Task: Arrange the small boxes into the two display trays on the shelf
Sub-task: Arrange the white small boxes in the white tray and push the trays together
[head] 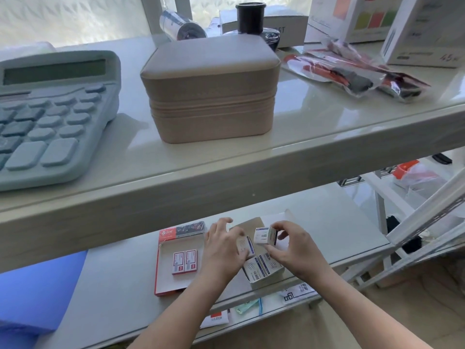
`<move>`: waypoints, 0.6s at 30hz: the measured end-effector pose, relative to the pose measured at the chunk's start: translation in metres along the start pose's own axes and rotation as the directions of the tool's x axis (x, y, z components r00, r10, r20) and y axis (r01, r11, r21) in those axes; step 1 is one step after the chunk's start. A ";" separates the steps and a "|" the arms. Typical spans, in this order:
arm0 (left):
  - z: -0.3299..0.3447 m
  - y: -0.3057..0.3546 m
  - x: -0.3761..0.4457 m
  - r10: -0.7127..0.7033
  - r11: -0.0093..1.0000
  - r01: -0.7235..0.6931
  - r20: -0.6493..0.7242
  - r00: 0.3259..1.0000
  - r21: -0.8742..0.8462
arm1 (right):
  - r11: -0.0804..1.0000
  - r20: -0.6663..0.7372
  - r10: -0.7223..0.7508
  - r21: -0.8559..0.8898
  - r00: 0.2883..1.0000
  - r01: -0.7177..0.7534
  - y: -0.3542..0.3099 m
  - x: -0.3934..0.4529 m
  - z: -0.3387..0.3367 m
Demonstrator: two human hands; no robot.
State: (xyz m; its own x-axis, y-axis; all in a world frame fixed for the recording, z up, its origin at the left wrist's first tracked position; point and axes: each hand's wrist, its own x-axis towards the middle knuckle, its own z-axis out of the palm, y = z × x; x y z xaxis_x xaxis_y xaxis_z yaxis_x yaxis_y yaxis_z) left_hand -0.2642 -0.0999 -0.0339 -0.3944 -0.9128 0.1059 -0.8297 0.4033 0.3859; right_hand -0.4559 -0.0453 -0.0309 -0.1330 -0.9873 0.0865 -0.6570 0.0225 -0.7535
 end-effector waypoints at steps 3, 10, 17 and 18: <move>-0.007 0.002 0.011 -0.007 0.996 -0.007 0.147 0.989 0.090 | 0.978 -0.083 -0.100 -0.194 0.992 0.082 -0.001 0.002 0.008; -0.006 0.000 0.014 0.020 0.978 -0.058 0.186 0.982 0.203 | 0.752 -0.054 -0.178 -0.651 0.983 0.101 -0.014 0.004 0.024; -0.002 0.001 0.013 0.029 0.972 -0.063 0.150 0.988 0.227 | 0.686 0.129 -0.199 -0.690 0.972 0.231 -0.015 0.013 0.017; -0.002 0.002 0.012 0.032 0.971 -0.066 0.152 0.988 0.231 | 0.675 0.165 -0.191 -0.693 0.968 0.252 -0.015 0.014 0.016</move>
State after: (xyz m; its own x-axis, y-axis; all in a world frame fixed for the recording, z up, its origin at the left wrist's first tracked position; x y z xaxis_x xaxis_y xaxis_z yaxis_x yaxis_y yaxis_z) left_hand -0.2698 -0.1105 -0.0299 -0.4758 -0.8793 -0.0223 -0.8703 0.4670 0.1563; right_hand -0.4362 -0.0623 -0.0287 0.1192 -0.9855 0.1206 -0.9916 -0.1243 -0.0354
